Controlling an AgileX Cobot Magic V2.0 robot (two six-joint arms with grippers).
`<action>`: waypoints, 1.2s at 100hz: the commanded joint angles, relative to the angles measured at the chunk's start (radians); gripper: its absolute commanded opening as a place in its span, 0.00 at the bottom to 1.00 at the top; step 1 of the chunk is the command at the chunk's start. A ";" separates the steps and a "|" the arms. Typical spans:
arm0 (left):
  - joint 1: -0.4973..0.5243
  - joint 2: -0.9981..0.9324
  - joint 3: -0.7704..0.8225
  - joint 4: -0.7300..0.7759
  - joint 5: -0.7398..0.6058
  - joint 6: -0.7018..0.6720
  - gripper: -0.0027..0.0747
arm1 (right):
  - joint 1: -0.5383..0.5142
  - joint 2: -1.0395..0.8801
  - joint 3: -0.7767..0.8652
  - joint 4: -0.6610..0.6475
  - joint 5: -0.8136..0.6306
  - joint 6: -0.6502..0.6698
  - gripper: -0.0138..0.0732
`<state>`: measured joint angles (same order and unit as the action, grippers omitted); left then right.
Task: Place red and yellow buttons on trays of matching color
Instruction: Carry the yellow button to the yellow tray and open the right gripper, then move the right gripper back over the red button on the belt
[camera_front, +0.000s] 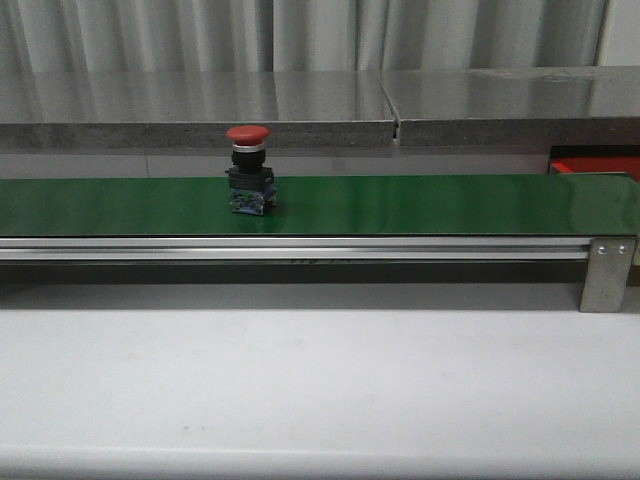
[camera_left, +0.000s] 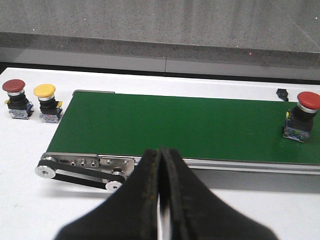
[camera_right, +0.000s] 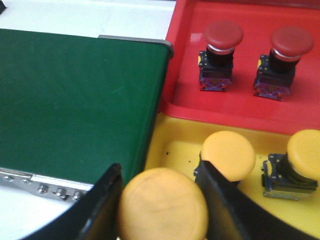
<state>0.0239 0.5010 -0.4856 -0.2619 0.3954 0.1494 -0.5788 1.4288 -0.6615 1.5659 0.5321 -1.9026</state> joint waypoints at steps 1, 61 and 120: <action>-0.008 0.002 -0.025 -0.017 -0.072 0.001 0.01 | -0.005 -0.031 -0.007 0.117 0.021 -0.102 0.37; -0.008 0.002 -0.025 -0.017 -0.072 0.001 0.01 | -0.006 0.133 -0.003 0.146 -0.008 -0.125 0.37; -0.008 0.002 -0.025 -0.017 -0.072 0.001 0.01 | -0.006 0.145 -0.003 0.167 -0.052 -0.107 0.73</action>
<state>0.0239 0.5010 -0.4856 -0.2619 0.3954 0.1494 -0.5788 1.6059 -0.6470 1.6950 0.4514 -2.0138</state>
